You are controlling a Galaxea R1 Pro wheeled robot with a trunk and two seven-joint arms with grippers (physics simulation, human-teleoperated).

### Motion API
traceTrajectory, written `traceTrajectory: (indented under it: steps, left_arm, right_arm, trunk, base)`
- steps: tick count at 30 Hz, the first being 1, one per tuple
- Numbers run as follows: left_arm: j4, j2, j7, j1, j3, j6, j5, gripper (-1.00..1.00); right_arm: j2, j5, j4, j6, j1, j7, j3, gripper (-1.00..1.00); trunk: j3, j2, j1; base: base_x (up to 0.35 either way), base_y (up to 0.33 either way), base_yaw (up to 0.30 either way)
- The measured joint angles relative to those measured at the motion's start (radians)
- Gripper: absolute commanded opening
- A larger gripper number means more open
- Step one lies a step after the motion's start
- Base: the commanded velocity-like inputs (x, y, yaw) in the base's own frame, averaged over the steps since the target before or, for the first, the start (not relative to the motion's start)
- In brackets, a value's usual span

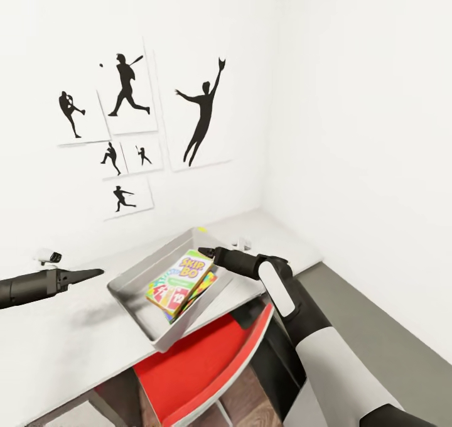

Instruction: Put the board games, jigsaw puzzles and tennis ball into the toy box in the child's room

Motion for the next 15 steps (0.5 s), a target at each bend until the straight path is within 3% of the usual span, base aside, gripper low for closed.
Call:
traceTrajectory:
  steps: [6,15]
  left_arm:
    - [0.000,0.000,0.000,0.000,0.000,0.000,0.000,1.00]
    - [0.000,0.000,0.000,0.000,0.000,0.000,0.001,1.00]
  right_arm:
    - [0.000,0.001,0.000,-0.002,0.000,0.003,-0.003,1.00]
    - [0.000,0.001,-0.004,-0.002,0.000,0.007,-0.004,1.00]
  trunk:
    - [0.007,0.000,0.000]
    - [0.021,0.000,0.000]
  base:
    - [0.112,0.183,0.194]
    - [0.021,0.035,0.143]
